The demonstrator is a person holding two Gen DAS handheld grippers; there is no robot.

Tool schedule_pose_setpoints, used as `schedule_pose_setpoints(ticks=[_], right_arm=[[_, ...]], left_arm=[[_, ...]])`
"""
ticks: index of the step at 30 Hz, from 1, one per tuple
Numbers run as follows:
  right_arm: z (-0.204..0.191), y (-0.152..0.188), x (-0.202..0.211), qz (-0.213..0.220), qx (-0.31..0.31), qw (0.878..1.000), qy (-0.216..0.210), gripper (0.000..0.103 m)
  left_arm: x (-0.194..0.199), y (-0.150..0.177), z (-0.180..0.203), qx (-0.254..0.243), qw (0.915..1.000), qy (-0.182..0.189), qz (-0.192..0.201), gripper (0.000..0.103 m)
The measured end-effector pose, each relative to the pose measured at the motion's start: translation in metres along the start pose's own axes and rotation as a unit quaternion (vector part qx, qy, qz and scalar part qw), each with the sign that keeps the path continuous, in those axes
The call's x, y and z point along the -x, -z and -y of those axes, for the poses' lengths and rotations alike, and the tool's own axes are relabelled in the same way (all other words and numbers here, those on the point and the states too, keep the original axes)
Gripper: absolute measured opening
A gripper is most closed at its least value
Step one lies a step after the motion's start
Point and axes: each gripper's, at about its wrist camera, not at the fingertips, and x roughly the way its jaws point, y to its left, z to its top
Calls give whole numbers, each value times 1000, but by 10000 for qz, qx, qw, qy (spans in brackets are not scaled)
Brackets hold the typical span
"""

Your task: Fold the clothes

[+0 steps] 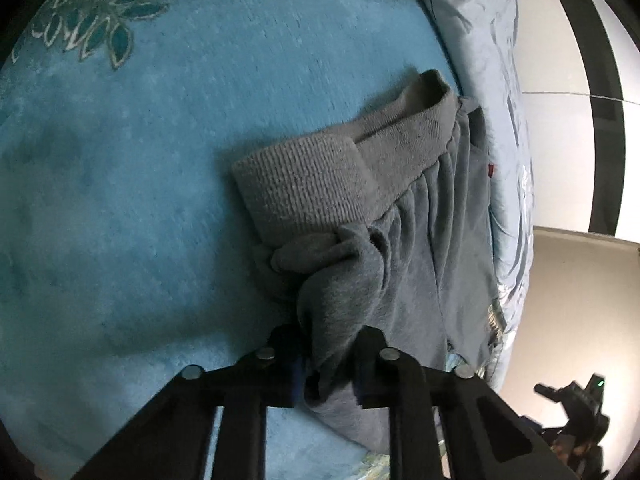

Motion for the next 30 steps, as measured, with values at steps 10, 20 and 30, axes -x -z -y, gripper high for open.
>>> schedule_pose_setpoints(ticks=[10,20,30], right_arm=[[76,-1,-30,-46,-679,9966,-455,84],[181,7,-87,-362,-1522,9861,-557,84],[227,26,-157,-840,-2492,9609,-863,72]], left_arm=[[4,5,-17,394,9987,-318,-36,14],[4,2,-8,87,9986,-447,-264,18],[5,10,-4,61,9971,-731,-216,21]])
